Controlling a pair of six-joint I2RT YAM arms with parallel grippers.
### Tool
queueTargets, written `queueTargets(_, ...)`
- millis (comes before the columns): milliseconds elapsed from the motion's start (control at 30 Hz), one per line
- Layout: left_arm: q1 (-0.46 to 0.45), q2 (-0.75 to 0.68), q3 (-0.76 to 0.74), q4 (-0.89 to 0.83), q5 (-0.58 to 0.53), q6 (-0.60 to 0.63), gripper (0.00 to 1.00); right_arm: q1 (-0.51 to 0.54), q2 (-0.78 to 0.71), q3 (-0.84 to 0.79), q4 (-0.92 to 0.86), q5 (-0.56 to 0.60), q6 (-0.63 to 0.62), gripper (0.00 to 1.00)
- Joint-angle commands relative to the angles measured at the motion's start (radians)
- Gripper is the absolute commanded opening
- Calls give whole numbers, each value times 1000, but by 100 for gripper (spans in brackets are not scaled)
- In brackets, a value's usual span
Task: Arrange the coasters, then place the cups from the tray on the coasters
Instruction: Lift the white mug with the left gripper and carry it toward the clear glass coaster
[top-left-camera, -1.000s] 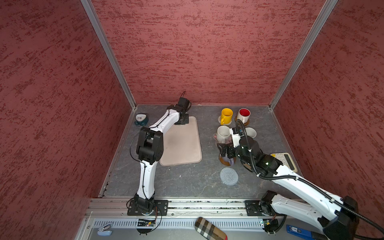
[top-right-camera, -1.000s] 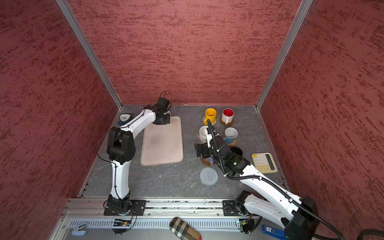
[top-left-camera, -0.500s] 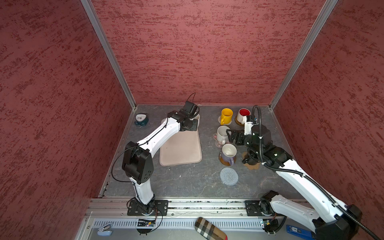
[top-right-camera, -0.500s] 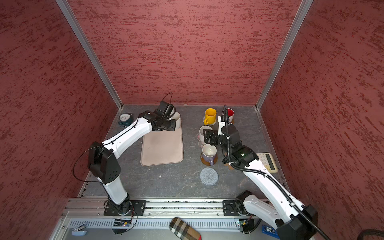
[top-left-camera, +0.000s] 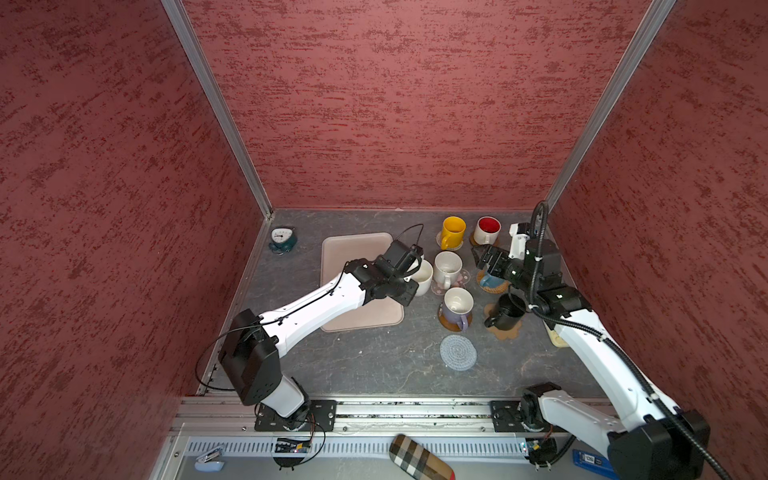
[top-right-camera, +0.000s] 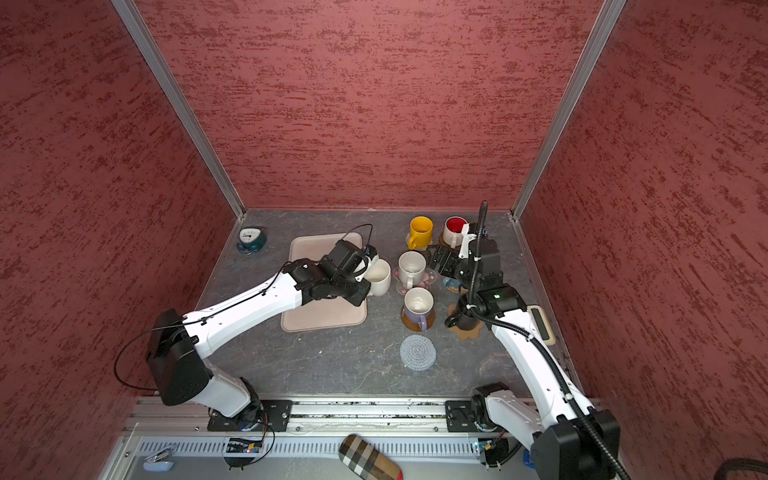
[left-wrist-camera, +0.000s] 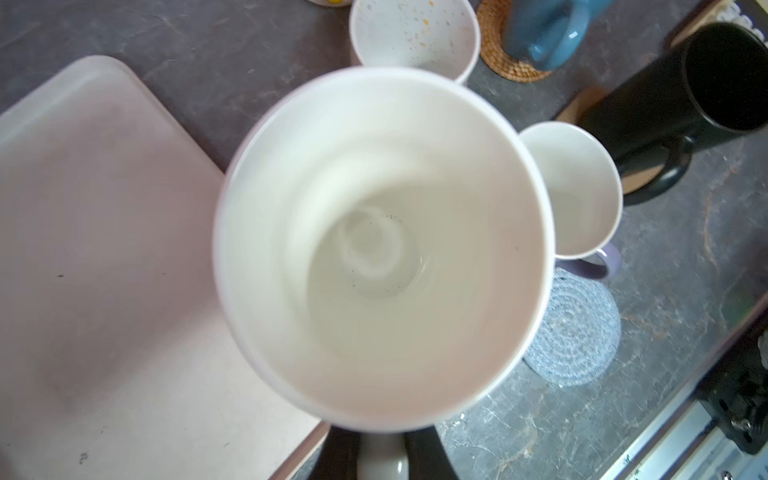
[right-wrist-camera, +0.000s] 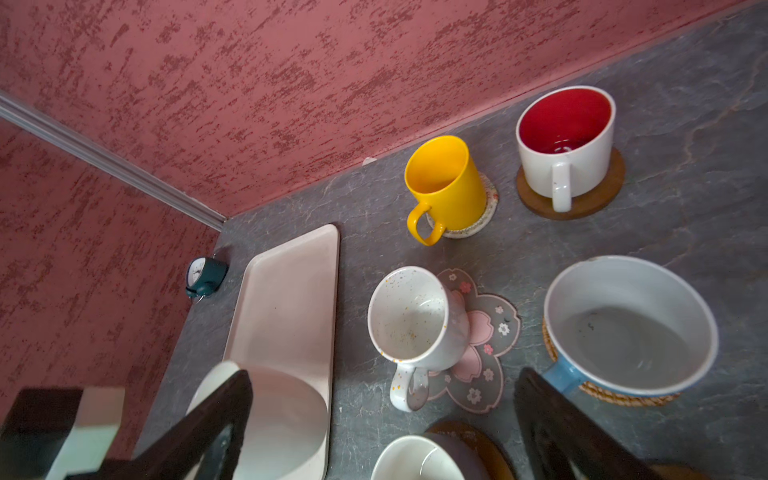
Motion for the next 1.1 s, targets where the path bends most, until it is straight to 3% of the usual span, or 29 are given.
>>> queueTargets(0, -32, -64, -36, 124, 46, 36, 0, -44, 16, -5, 66, -55, 20, 99)
queueTargets(167, -76, -89, -95, 155, 132, 56, 0, -105, 46, -8, 96, -84, 20, 99)
queueTargets(533, -167, -115, -193, 247, 195, 87, 0, -179, 103, -12, 174, -133, -3, 99)
queueTargets(1067, -290, -50, -205, 259, 186, 127, 0, -207, 133, -17, 202, -172, 13, 99)
